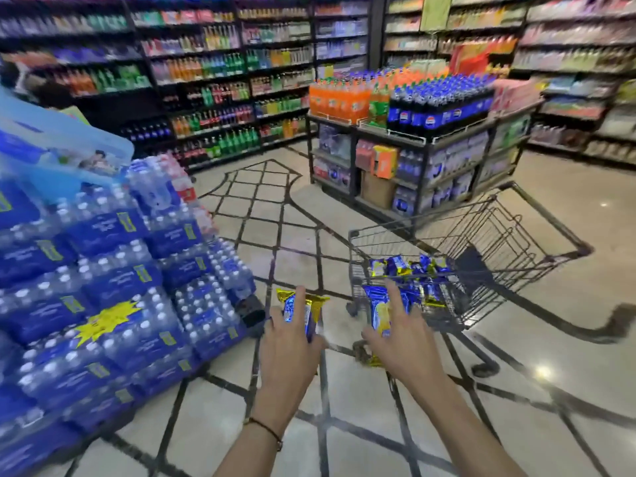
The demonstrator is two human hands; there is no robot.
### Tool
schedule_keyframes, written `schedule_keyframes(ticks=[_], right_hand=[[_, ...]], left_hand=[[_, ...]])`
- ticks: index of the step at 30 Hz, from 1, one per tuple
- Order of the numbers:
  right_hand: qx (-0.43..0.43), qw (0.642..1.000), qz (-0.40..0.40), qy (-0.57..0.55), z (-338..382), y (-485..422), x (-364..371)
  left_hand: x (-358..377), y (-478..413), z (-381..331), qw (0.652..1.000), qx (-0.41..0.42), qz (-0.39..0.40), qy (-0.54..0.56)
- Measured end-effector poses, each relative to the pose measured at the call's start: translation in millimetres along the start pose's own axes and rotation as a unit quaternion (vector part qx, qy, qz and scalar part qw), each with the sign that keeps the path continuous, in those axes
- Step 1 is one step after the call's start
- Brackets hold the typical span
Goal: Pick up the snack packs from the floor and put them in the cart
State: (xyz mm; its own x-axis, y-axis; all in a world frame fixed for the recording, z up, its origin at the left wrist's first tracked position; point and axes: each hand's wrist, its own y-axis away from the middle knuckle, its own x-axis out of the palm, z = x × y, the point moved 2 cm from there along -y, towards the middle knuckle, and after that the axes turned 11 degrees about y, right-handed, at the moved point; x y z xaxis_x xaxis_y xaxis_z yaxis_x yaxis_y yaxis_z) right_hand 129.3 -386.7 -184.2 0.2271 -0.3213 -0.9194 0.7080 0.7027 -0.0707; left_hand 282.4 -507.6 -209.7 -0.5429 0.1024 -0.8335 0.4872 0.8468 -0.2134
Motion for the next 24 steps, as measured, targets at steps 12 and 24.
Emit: schedule_keyframes(ticks=[12, 24], right_hand=[[0.147, 0.988, -0.038, 0.002, -131, -182, 0], [0.203, 0.979, -0.025, 0.018, -209, -391, -5]], left_hand=[[164, -189, -150, 0.985, 0.145, 0.094, 0.005], [273, -393, -225, 0.975, 0.17, 0.142, 0.023]])
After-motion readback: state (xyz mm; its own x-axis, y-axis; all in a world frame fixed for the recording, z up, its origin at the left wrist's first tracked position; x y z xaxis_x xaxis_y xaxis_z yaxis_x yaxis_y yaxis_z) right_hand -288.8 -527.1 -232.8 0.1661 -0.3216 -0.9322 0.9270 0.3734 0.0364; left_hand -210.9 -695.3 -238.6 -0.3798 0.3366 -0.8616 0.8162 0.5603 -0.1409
